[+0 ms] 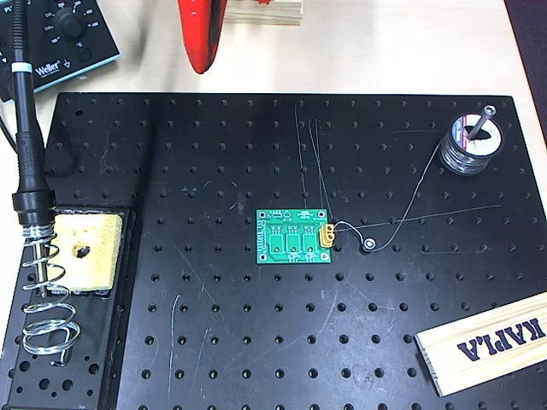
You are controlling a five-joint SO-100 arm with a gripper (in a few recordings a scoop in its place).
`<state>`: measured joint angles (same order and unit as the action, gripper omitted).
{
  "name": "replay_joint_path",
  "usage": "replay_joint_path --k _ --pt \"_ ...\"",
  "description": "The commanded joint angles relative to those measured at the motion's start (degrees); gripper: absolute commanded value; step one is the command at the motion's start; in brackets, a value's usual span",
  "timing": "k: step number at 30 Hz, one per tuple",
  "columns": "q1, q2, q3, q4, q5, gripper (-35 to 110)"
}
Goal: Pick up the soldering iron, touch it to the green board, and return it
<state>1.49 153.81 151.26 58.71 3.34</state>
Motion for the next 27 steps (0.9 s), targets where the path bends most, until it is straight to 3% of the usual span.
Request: replay_joint_path --k 1,15,21,27 --pt "1.93 3.60 1.32 0.62 -0.35 0" --pt "0.53 23.47 16.17 -0.09 0.26 0" --pt "0.79 36.91 21.97 5.80 -0.26 0" --pt "0.79 37.09 24.26 5.98 -2.99 0"
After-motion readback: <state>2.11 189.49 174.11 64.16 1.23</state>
